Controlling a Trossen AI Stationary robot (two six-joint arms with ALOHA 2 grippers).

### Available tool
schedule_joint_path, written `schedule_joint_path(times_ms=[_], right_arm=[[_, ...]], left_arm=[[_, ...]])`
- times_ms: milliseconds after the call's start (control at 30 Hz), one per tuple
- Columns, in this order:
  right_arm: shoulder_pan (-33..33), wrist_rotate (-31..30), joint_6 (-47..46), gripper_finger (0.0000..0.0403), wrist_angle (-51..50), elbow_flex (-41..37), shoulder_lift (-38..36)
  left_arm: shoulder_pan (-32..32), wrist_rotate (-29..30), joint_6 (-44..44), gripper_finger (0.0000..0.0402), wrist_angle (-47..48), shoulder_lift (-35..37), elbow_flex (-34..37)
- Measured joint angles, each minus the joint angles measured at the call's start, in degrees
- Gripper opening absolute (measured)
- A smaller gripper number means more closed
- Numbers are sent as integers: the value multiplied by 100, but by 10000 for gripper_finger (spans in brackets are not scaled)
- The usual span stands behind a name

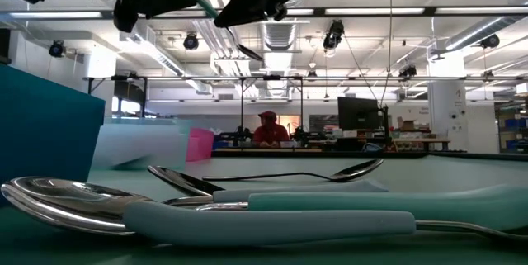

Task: Sort silverware by color (type)
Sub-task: Put the light blue spoon into the blue bin

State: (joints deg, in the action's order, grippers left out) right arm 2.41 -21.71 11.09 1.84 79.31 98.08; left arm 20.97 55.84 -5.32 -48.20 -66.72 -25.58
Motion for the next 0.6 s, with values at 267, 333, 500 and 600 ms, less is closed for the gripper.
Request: schedule_joint_path(times_ms=[267, 333, 500, 600], right_arm=[[105, 105, 165, 28, 55, 0, 9], [109, 92, 205, 28, 64, 0, 9], [125, 71, 199, 28, 60, 0, 9], [125, 74, 203, 28, 57, 0, 9]], left_arm=[[-19, 136, 138, 121, -30, 51, -13], [-26, 134, 139, 121, -29, 53, -13], [-22, 118, 346, 114, -26, 55, -11], [-24, 71, 469, 85, -27, 55, -11]])
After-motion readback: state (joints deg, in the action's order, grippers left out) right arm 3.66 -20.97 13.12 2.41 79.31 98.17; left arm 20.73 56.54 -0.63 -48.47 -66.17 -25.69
